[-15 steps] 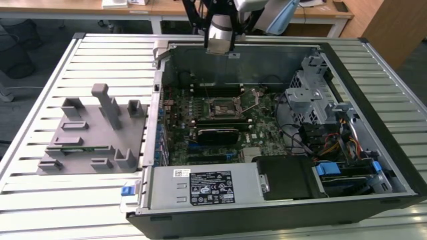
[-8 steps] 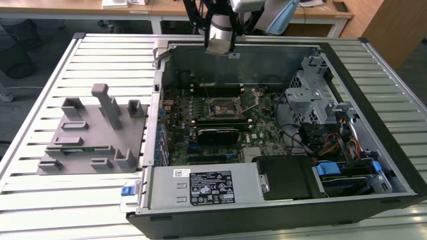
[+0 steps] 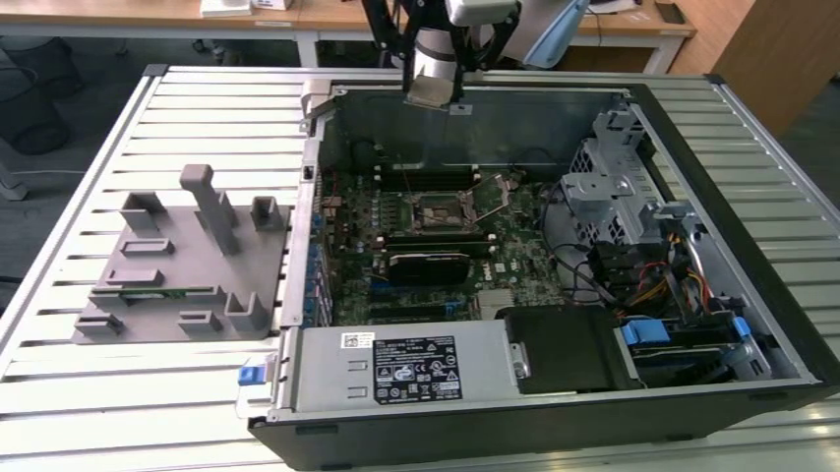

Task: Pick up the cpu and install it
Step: 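Place the cpu into insertion slot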

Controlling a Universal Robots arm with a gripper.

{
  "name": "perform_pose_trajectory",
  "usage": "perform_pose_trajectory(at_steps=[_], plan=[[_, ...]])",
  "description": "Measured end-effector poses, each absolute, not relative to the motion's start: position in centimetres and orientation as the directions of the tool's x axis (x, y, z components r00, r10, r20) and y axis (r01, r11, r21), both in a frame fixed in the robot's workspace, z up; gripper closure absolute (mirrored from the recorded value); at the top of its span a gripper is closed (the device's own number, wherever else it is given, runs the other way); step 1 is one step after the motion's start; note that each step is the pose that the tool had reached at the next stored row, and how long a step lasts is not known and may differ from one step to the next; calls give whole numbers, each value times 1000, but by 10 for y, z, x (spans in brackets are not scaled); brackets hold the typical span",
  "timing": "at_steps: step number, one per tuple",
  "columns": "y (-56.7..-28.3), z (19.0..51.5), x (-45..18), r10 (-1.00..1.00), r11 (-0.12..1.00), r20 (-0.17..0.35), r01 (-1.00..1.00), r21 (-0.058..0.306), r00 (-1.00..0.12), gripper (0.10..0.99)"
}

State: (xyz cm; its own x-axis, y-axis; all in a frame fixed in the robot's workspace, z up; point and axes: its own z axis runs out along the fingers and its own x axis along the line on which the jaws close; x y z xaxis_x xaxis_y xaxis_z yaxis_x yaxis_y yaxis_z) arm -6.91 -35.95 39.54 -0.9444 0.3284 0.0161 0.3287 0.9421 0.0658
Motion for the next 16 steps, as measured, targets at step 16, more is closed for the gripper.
perform_pose_trajectory(at_steps=[16], plan=[[-359, 395, -69, 417, 906, 16, 417, 66, -909, 545]])
